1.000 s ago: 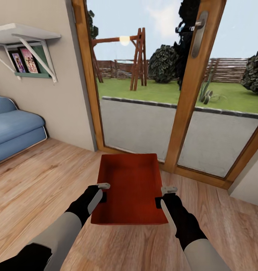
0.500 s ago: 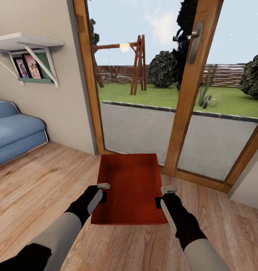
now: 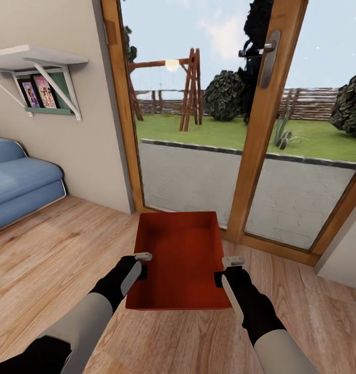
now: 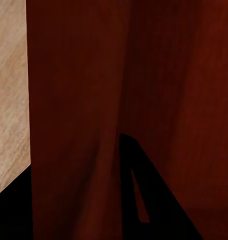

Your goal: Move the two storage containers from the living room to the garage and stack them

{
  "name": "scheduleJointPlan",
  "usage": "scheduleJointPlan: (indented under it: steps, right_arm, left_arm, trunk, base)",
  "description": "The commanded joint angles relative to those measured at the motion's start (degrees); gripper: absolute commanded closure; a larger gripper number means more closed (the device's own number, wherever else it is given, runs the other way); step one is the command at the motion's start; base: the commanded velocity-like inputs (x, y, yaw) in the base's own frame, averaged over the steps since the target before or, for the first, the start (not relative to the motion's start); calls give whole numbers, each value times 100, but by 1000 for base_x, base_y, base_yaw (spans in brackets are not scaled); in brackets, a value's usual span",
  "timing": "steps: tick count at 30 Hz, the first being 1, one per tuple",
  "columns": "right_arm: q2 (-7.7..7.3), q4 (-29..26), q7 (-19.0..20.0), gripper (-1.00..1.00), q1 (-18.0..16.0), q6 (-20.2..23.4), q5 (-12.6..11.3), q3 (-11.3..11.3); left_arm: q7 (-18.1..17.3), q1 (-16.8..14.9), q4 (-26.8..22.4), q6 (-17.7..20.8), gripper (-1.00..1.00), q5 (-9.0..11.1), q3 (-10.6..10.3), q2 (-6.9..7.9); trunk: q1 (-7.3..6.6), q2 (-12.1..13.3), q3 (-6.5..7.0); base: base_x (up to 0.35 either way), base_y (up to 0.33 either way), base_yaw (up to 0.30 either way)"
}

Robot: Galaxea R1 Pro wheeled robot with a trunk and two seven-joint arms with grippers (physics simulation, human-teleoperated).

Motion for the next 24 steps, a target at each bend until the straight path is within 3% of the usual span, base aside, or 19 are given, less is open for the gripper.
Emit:
scheduleJointPlan:
  steps: [1,8,24]
  right_arm:
    - [0,-2,14,100,-4,-27,-104,17]
    - [4,-45,18,100,-4,-27,-113,16]
    - [-1,-219,14,100,-4,-23,-121,1]
  left_arm:
    - [12,0,4,65,100,-179,6,24]
    - [15,0,5,65,100,-178,4,20]
    - [11,0,34,69,100,-180,-45,39]
  trunk:
    - [0,0,0]
    - [0,0,0]
    - [0,0,0]
  base:
    - [0,0,0]
    - [0,0,38]
    - [0,0,279]
